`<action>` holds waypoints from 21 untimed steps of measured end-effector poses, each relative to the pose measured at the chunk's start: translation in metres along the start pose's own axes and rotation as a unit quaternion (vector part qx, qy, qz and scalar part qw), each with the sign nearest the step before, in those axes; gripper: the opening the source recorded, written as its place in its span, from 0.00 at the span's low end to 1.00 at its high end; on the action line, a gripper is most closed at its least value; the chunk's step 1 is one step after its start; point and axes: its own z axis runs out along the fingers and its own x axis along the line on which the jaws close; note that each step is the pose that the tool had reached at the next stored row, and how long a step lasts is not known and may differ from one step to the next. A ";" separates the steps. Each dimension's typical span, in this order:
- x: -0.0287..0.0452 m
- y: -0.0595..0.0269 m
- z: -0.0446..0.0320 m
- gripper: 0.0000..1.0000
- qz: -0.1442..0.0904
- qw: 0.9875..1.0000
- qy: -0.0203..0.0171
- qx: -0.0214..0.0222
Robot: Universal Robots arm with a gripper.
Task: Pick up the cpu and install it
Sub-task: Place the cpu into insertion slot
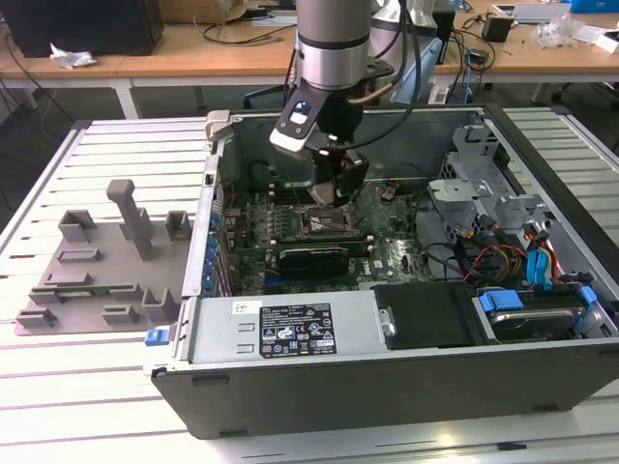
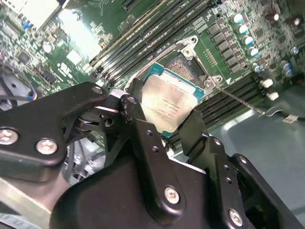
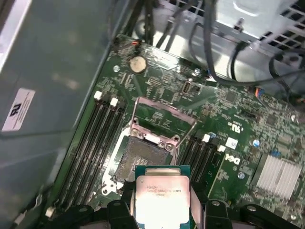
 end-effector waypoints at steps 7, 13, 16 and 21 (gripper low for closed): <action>0.0000 0.0000 0.0009 0.55 0.078 0.997 -0.003 0.000; 0.0000 -0.0002 0.0059 0.55 0.129 0.992 -0.005 0.001; 0.0029 0.0006 0.0133 0.55 0.139 0.990 -0.007 0.001; 0.0108 0.0032 0.0217 0.55 0.139 0.990 -0.015 0.003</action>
